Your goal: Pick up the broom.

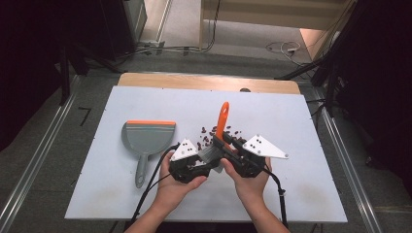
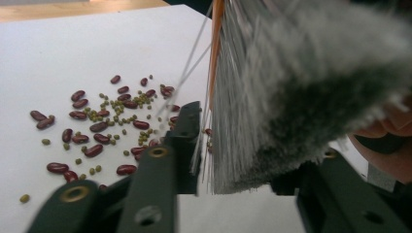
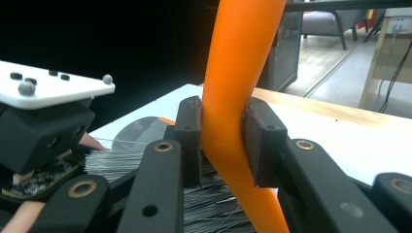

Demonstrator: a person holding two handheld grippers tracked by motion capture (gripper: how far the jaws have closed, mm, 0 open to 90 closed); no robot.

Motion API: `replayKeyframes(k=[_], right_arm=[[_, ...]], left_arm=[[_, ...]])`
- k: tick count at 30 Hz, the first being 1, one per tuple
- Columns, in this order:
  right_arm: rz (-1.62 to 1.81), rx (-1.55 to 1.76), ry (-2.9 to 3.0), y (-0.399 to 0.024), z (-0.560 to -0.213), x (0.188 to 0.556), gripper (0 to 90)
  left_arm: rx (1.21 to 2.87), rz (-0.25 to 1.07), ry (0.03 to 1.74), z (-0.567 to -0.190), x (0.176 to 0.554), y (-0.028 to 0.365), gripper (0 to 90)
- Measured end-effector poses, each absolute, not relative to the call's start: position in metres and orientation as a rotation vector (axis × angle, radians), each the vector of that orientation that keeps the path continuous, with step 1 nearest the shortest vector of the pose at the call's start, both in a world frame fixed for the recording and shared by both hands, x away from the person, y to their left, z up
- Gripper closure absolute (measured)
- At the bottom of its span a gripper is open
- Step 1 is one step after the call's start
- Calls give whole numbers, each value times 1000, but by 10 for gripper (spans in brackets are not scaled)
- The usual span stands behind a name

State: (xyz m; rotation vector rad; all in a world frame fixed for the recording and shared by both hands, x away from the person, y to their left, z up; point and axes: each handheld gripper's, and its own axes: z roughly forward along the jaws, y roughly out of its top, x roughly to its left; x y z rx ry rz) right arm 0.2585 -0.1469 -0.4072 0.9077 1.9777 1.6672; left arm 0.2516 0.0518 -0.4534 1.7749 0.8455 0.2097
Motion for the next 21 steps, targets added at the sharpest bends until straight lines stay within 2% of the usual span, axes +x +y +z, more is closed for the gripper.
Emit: replayKeyframes(k=[4, 12, 16, 21], right_arm=[[1673, 907, 1971, -147, -406, 257, 688], [1686, 901, 2000, -146, -407, 260, 677], [1747, 844, 2031, -151, -402, 264, 558], [1799, 740, 2085, -162, -391, 271, 472]], left_arm=[[1775, 196, 828, -452, 252, 53, 792], [1804, 197, 804, -451, 253, 58, 856], [1810, 194, 792, -449, 255, 64, 859], [1800, 176, 754, -445, 257, 75, 860]])
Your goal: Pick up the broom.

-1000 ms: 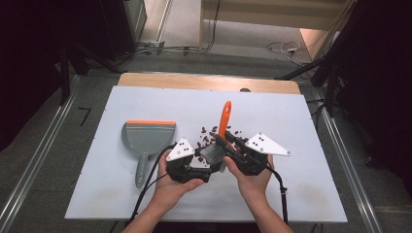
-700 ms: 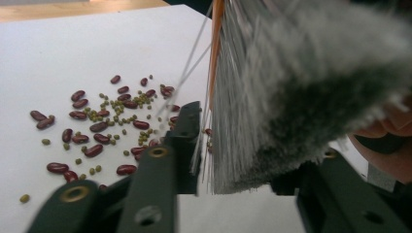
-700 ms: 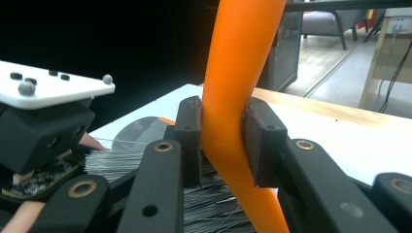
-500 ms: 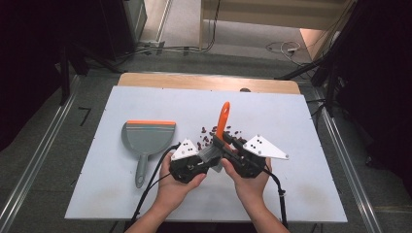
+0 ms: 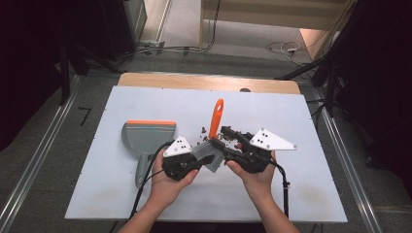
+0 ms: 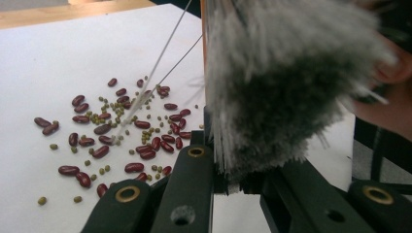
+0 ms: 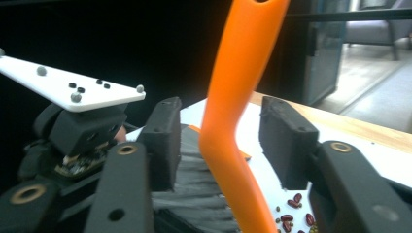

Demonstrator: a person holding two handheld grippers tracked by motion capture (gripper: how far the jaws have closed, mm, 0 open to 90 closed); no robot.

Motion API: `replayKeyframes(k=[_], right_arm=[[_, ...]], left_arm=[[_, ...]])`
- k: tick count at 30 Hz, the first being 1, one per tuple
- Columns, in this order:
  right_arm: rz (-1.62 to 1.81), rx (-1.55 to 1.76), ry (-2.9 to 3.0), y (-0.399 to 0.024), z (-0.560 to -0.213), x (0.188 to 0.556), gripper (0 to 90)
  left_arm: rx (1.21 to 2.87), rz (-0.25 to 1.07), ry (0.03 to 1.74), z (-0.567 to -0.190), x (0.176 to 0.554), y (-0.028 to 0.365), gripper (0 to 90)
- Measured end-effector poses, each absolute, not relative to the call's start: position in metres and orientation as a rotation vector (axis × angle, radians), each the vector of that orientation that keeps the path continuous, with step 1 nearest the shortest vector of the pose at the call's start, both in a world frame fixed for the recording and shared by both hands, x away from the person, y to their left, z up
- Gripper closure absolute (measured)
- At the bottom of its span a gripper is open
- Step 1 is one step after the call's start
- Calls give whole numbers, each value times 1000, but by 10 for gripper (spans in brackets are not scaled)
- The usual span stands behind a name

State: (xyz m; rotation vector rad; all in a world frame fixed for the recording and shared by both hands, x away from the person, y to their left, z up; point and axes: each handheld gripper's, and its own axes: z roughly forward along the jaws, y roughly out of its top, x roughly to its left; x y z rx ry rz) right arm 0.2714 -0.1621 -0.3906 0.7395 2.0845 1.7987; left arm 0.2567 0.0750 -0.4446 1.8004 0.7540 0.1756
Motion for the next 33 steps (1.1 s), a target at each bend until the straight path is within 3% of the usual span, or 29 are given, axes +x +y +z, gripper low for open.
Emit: replayKeyframes(k=[10, 18, 23, 33], right_arm=[[1875, 595, 2331, -189, -389, 297, 438], [1939, 490, 2554, -177, -402, 301, 451], [2031, 401, 2634, -172, -407, 300, 553], [2038, 373, 2690, -169, -412, 300, 647]], left_arm=[[1807, 51, 592, -438, 260, 96, 859], [1825, -22, 441, -435, 257, 98, 859], [1837, -49, 404, -435, 255, 96, 858], [1842, -87, 374, -437, 255, 95, 857]])
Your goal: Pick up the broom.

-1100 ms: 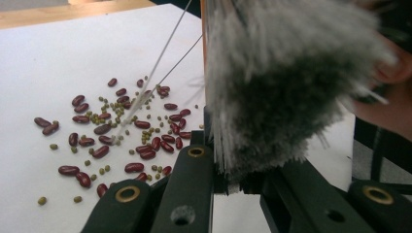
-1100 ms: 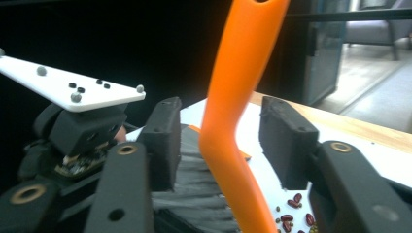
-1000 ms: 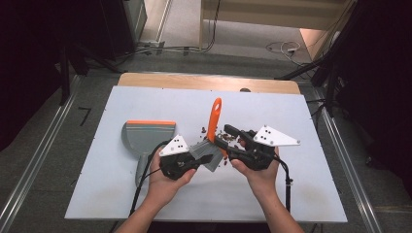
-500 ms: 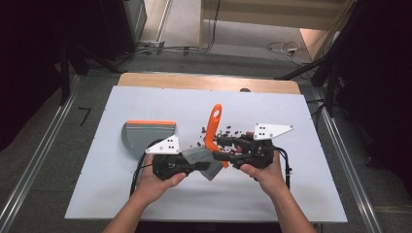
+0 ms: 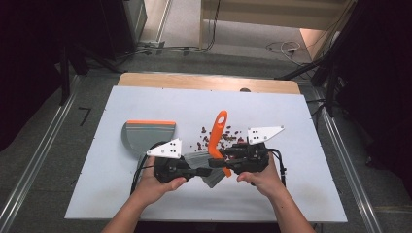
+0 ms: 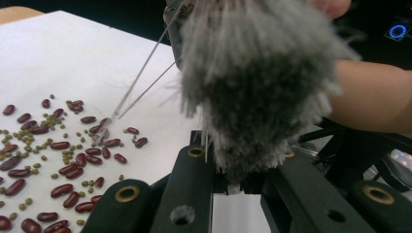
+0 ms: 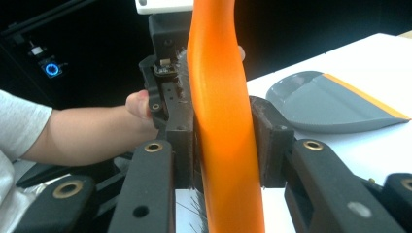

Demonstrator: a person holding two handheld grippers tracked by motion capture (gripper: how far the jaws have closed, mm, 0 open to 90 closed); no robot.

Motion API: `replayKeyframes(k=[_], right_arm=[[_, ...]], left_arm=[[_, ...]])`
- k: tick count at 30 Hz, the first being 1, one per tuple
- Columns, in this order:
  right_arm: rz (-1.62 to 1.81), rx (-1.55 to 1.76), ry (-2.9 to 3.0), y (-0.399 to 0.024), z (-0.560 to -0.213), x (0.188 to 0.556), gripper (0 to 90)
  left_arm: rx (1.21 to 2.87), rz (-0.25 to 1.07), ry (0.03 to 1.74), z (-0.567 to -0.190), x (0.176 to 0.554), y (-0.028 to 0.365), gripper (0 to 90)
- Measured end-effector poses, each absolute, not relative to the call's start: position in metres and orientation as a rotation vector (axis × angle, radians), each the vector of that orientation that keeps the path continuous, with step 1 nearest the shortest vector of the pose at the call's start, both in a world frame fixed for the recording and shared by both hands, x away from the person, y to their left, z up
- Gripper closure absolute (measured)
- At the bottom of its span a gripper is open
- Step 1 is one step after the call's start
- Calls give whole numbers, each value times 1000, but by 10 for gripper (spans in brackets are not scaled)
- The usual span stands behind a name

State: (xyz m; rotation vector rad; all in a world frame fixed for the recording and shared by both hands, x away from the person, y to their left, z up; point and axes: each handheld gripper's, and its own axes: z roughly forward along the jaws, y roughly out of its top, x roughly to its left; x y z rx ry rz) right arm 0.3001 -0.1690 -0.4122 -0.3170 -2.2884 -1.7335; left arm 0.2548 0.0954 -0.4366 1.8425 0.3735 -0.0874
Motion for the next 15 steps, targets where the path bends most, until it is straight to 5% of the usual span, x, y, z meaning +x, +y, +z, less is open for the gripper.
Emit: replayKeyframes(k=[9, 15], right_arm=[[-1680, -297, -2341, -170, -404, 294, 691], [-1707, -310, -2359, -171, -400, 292, 692]], left_arm=[[1838, -49, 354, -435, 251, 95, 819], [1815, -6, 419, -435, 250, 99, 602]])
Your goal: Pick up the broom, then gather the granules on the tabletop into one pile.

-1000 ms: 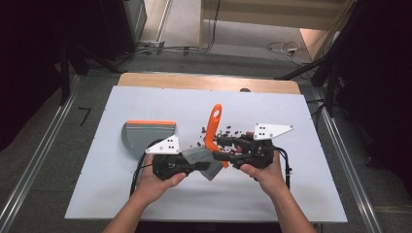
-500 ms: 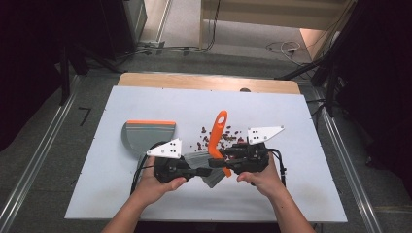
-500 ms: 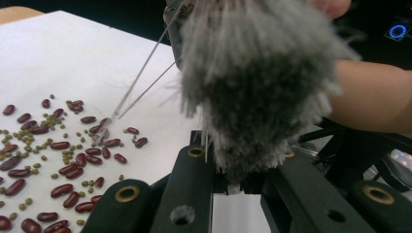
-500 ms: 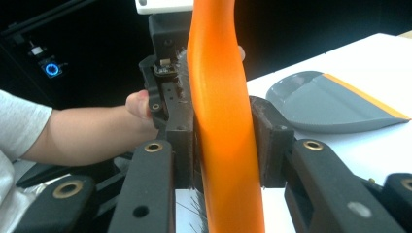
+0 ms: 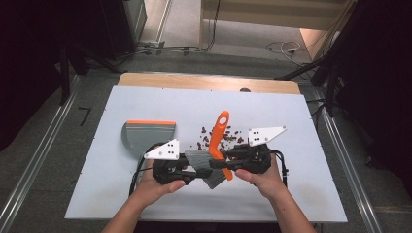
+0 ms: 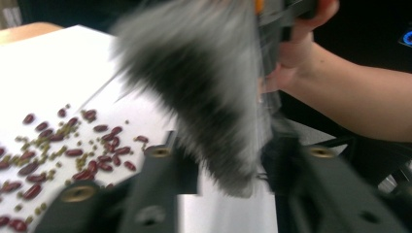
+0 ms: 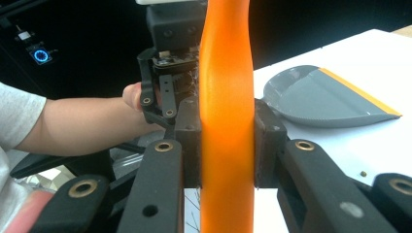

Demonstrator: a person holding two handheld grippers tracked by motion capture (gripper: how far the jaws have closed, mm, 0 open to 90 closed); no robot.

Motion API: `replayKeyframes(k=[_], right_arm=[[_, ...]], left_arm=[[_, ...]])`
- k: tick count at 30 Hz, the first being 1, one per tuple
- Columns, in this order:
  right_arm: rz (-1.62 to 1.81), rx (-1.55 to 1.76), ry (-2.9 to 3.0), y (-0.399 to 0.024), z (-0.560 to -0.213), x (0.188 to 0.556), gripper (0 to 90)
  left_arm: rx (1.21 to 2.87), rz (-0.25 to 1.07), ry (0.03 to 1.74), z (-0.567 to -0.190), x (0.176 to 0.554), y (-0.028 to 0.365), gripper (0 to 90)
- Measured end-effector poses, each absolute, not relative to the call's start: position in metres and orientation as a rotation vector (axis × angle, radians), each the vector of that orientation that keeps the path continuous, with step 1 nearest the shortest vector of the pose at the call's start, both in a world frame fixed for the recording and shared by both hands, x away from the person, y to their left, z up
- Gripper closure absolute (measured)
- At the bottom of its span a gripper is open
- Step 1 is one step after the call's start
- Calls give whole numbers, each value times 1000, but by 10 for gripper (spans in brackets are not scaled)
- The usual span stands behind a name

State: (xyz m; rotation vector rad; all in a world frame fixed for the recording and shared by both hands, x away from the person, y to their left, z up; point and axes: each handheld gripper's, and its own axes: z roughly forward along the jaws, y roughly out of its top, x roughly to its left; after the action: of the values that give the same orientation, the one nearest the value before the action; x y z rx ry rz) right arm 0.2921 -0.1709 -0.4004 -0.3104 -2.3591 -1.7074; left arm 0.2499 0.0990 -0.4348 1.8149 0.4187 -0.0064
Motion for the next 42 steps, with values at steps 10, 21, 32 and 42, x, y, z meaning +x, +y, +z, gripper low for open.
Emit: replayKeyframes(k=[10, 21, 32, 42], right_arm=[[-1775, -564, -2414, -187, -399, 300, 691], [-1733, -923, -2559, -210, -401, 312, 692], [-1668, -1121, -2697, -220, -396, 318, 692], [-1546, -1309, -2778, -237, -392, 341, 691]], left_arm=[[1762, 107, 598, -442, 256, 117, 99], [1749, 185, 651, -445, 255, 136, 0], [1717, 275, 733, -445, 246, 162, 0], [1691, 368, 823, -451, 228, 198, 0]])
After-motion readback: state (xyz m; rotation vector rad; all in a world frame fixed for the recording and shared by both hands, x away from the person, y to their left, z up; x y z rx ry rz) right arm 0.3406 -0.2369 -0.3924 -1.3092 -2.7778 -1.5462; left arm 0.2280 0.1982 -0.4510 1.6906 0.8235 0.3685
